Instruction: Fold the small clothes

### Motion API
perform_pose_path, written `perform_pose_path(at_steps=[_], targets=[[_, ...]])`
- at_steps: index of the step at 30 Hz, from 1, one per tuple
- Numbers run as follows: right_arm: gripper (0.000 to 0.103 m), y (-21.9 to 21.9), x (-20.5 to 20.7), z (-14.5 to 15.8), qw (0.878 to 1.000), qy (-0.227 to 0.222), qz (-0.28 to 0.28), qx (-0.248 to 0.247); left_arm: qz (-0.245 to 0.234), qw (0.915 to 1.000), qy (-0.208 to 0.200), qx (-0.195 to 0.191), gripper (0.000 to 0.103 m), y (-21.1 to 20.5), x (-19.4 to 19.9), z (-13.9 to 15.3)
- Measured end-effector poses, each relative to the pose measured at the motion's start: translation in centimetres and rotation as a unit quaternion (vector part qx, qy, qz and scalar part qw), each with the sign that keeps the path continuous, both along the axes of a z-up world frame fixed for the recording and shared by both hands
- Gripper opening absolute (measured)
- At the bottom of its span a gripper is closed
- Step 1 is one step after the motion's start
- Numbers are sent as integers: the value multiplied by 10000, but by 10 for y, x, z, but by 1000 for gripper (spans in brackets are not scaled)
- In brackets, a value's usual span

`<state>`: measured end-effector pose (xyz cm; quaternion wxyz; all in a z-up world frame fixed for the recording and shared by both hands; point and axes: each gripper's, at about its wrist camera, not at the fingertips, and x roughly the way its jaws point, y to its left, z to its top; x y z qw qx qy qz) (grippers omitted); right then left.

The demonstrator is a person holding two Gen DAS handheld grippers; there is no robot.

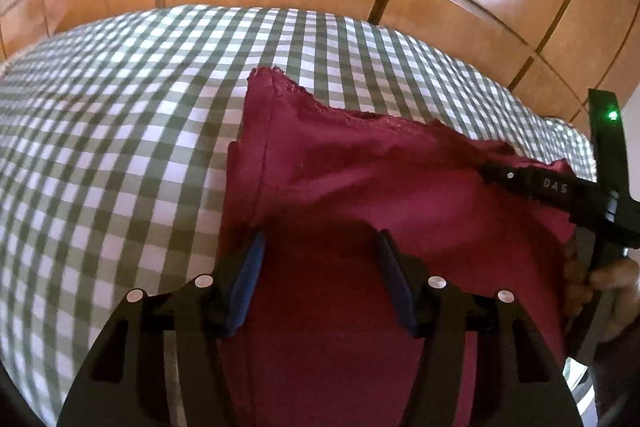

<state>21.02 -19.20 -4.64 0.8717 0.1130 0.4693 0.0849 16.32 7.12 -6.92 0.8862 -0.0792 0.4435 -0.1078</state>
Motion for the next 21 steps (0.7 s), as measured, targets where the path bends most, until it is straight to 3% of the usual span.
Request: perform_pose_path(at_steps=[1, 3, 10, 13, 15, 18, 21], targets=[[32, -1, -8, 7, 9999, -75, -18, -69, 24, 9999, -60, 125, 58, -3, -6, 6], [49, -5, -31, 22, 9994, -299, -8, -144, 72, 9993, -247, 260, 59, -4, -20, 17], [53, -55, -121, 46, 9966, -742, -327, -165, 59, 9994, -334, -61, 59, 2, -52, 23], [59, -92, -151, 34, 9946, -563, -862, -99, 88, 9995, -252, 164, 59, 2, -66, 8], [56, -123, -167, 10, 9917, -284, -1242, 148, 110, 9995, -155, 233, 59, 4, -65, -2], [34, -148, -185, -5, 9844, -575, -1456, 805, 169, 9994, -137, 274, 60, 6, -62, -6], [36, -139, -182, -4, 9857, -641, -1463, 542, 300, 9992, 71, 267, 62, 9, -63, 0]])
